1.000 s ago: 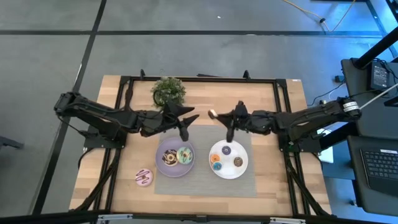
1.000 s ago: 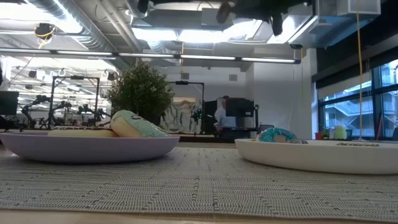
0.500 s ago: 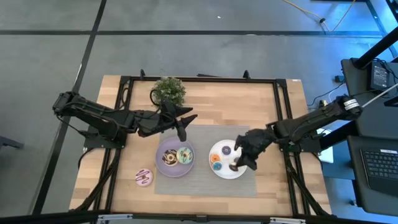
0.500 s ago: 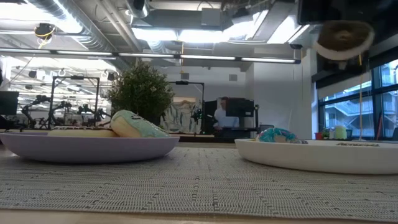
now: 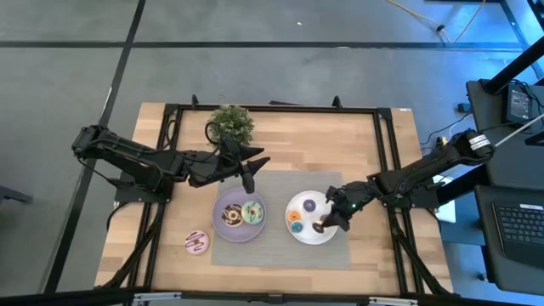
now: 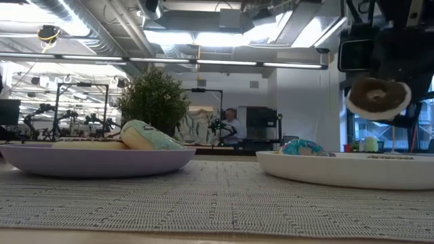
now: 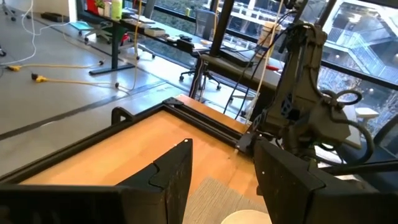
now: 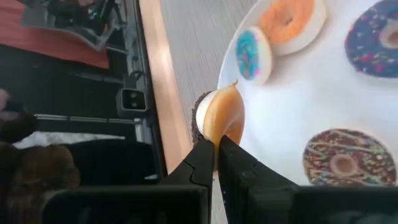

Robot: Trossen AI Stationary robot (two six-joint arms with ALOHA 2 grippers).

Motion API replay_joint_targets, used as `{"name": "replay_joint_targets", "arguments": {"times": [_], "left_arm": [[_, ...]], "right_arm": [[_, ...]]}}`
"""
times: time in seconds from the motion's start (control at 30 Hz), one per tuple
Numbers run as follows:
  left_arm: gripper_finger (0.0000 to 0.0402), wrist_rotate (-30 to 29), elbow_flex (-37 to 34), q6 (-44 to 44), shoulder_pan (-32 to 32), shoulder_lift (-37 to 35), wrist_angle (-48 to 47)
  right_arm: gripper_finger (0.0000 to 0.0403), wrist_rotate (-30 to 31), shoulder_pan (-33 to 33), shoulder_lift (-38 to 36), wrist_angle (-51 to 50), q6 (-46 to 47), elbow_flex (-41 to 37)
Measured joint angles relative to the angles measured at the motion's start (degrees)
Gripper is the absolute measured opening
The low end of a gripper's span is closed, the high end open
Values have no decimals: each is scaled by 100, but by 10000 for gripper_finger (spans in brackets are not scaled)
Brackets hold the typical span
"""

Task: Pick & Place donuts
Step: Put the small dark brown donut on the white plate

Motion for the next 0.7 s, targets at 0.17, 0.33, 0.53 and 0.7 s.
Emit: {"name": "replay_joint_targets", "arguments": {"times": [0.17,0.33,0.53,0.7], "left_arm": [[164,-2,0,-65,0,0,0],[164,-4,0,-91,0,0,0],[164,-7,0,-94,0,0,0],[164,-10,0,-94,0,0,-1]], "right_arm": [[20,104,2,268,53,-116,117],[20,-144,5,770,60,-317,335],[20,-535,5,1356,522,-235,343],[20,-598,7,1720,750,-181,349]]}}
